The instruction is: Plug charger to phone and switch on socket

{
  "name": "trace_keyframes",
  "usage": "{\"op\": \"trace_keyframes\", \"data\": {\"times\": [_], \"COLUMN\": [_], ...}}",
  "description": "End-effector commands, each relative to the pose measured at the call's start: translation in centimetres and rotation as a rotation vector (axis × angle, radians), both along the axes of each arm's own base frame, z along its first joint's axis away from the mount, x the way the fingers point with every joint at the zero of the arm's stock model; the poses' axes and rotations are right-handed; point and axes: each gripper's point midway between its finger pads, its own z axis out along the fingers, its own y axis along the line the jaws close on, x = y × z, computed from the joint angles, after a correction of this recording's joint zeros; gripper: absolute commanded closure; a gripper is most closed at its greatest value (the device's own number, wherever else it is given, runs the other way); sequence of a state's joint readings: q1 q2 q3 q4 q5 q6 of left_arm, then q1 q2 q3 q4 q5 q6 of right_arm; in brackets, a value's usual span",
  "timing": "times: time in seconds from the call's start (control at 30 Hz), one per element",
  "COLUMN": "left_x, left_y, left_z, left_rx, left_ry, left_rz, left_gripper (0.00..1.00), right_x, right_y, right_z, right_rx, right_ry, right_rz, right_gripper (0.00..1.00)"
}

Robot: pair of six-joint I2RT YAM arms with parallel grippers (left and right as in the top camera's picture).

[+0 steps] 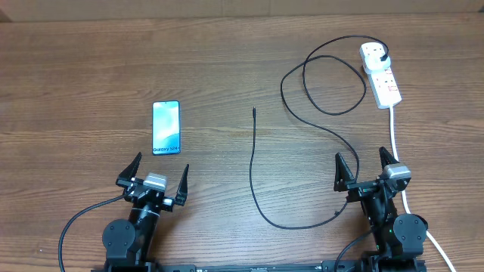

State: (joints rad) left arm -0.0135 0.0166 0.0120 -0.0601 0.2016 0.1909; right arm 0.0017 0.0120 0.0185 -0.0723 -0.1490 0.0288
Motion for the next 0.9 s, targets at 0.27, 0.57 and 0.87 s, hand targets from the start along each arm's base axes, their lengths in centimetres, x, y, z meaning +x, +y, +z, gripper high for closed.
{"op": "trace_keyframes", "data": {"times": [0.27, 0.57, 0.87], "left_x": [0.02, 0.02, 0.06], "left_y": [0.19, 0.18, 0.25], "left_z": [-0.03, 0.0, 0.67], "left_rx": [0.011, 0.011, 0.015], "left_ry": [-0.01, -0.011, -0.039], "left_rz": [0.009, 0.008, 0.013], "left_gripper": [0.01, 0.0, 0.0], "right_x": [0.02, 0.02, 0.02], "right_y": [-0.03, -0.03, -0.03], "right_z": [-0.23, -0.23, -0.23], "right_rx": [0.0, 0.0, 0.0], "right_ry": [-0.002, -0.002, -0.002], "right_rz": [-0.005, -0.005, -0.005], "right_gripper": [0.0, 0.0, 0.0]}}
